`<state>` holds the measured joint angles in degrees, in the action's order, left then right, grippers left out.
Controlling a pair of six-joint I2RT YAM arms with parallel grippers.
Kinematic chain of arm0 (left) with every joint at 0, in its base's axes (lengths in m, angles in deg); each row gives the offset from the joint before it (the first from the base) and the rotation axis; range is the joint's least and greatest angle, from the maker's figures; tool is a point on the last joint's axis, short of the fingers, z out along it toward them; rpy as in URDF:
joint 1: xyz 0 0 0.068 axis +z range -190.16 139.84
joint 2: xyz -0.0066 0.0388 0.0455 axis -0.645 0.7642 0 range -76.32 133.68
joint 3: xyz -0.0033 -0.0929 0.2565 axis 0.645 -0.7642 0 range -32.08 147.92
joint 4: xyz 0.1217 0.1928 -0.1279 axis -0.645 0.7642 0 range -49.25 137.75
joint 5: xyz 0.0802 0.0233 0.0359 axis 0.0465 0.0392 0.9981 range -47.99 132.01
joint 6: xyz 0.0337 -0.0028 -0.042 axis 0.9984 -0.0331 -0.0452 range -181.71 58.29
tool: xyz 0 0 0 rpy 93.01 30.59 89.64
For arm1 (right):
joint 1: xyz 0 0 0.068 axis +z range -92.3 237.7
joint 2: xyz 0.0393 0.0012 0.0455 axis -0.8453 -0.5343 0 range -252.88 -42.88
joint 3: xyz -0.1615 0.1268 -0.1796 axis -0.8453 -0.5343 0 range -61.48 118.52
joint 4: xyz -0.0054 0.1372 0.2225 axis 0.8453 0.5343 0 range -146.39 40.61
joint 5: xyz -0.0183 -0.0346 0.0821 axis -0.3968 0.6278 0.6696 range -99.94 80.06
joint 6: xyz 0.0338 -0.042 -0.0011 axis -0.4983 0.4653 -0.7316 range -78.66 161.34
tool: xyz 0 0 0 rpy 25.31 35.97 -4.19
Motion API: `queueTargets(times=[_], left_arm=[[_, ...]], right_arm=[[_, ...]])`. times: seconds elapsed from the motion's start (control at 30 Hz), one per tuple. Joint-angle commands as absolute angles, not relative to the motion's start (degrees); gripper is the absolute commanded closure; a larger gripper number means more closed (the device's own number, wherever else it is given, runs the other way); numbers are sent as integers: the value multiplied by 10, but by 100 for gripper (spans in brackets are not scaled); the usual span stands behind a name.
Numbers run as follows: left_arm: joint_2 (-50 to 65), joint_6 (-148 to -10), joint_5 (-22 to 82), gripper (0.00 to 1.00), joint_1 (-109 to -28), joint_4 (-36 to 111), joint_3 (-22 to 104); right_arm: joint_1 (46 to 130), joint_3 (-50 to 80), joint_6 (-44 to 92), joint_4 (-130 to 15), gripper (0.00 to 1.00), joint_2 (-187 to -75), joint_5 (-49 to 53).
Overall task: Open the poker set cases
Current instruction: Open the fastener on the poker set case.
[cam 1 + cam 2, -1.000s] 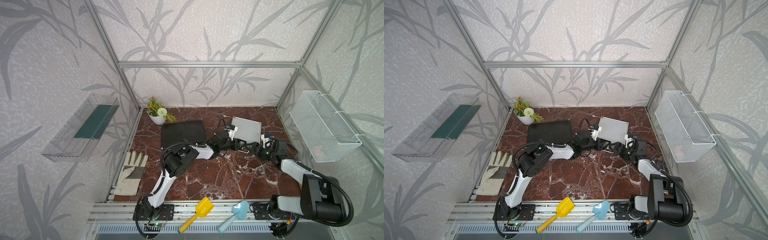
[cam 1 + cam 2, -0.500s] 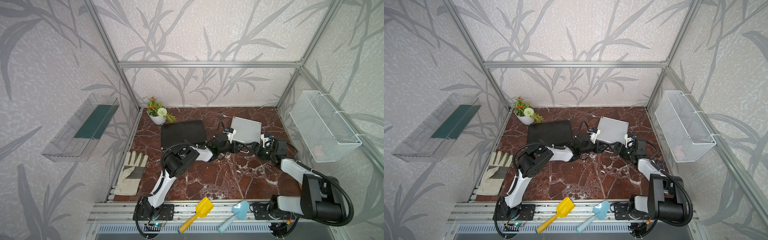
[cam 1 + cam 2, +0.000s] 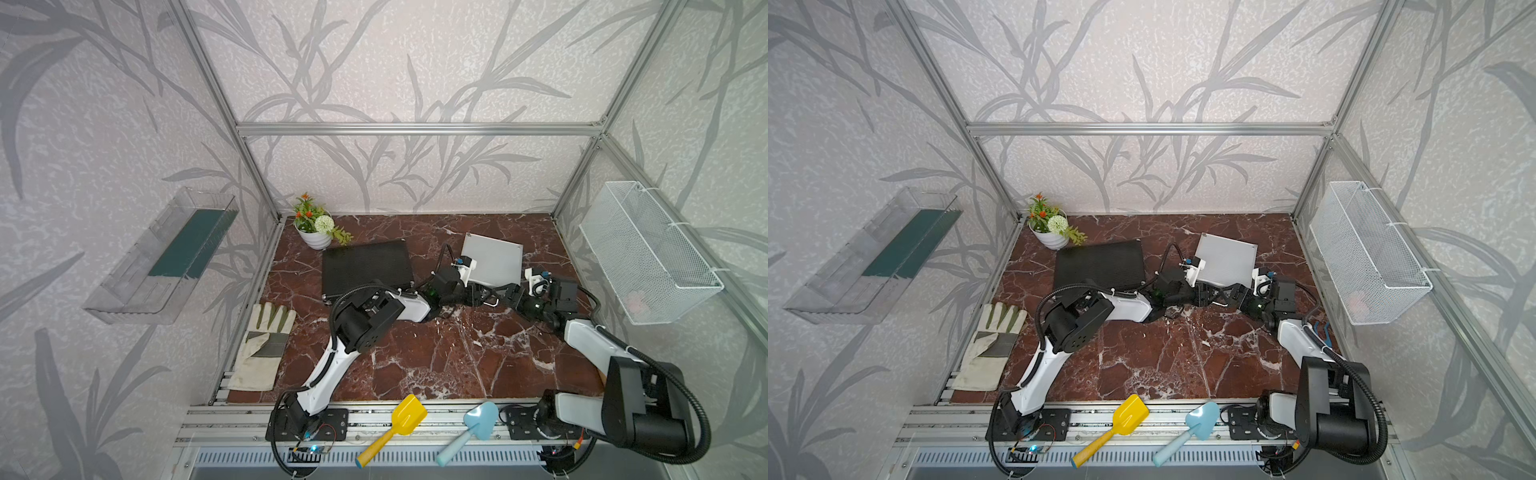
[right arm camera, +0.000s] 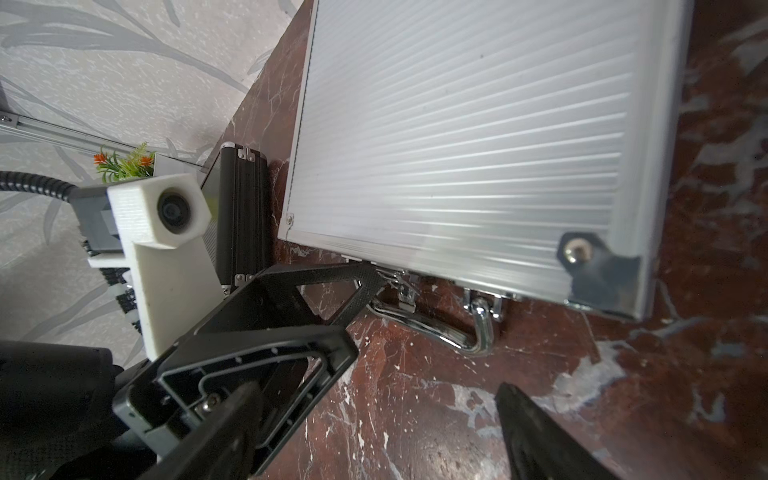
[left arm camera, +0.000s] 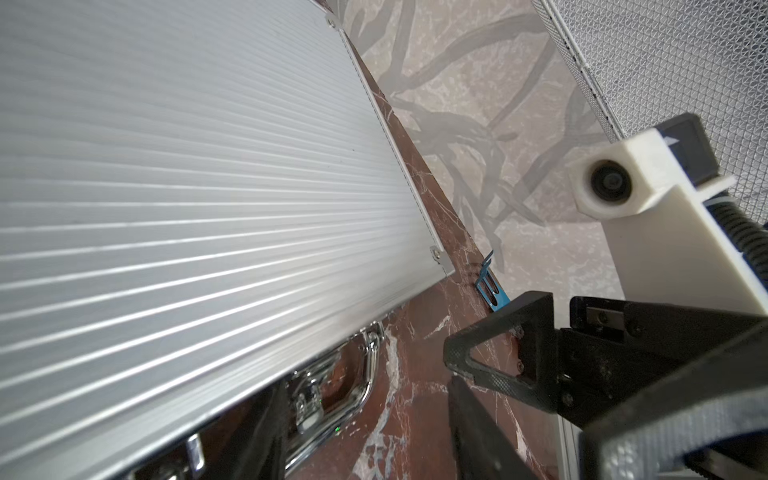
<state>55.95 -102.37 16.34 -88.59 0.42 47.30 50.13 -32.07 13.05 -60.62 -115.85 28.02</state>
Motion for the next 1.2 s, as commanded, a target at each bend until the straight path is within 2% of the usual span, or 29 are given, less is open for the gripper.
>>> queueTargets(times=[0.0, 1.17], left_arm=[[570, -1021, 160, 49, -886, 1, 491], [599, -986, 35, 49, -885, -44, 519]], right_arm=[[498, -309, 140, -592, 11, -1147, 281], [494, -311, 142, -607, 10, -1168, 293]])
